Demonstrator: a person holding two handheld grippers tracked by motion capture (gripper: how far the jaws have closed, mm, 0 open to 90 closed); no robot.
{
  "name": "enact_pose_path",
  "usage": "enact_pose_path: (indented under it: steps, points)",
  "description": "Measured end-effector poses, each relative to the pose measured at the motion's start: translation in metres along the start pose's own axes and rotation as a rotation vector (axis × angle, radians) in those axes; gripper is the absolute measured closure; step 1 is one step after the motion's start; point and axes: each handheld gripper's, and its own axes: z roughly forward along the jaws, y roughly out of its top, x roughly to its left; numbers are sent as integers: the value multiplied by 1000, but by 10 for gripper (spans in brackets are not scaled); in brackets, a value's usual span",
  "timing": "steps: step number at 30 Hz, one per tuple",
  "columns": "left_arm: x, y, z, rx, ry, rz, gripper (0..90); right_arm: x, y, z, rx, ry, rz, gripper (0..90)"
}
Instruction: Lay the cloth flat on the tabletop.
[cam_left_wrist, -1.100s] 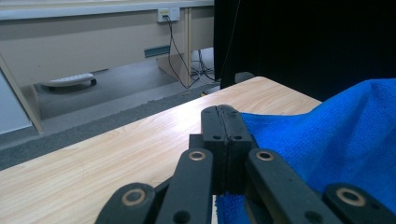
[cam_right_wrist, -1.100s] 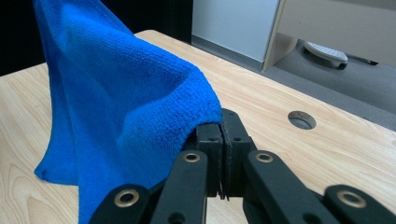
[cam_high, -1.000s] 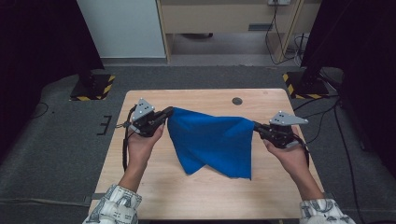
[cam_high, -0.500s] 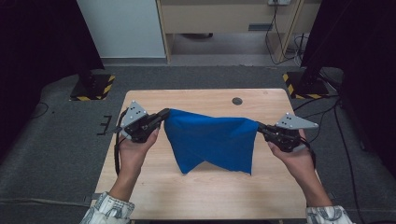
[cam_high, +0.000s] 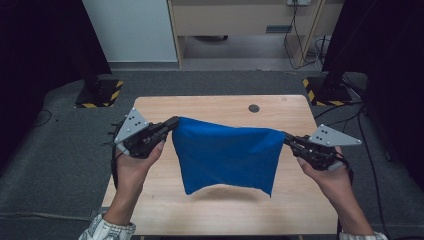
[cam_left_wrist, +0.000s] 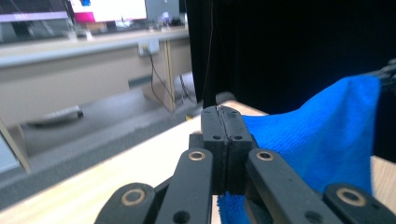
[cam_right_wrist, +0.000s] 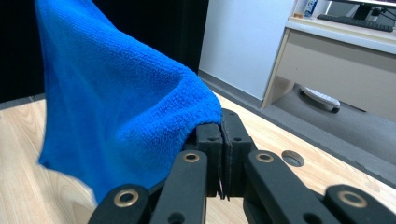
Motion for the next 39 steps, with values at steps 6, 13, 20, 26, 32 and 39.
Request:
enact_pose_path:
  steps: [6,13,20,26,32,39]
  points:
    - [28,-40,55,109,20,-38,894,-21,-24,31,73,-22,31,882]
    - [42,-71,95,188,52,-60,893,-40,-53,66,143,-37,86,883]
    - [51,-83,114,194,85,-70,892,-51,-73,89,185,-54,104,874]
    - [58,-88,129,197,112,-74,892,-60,-79,98,199,-78,108,864]
    - [63,-91,139,183,129,-77,891,-64,-79,104,197,-97,104,855]
    - [77,-113,164,263,192,-85,745,-66,-90,120,254,-130,94,641]
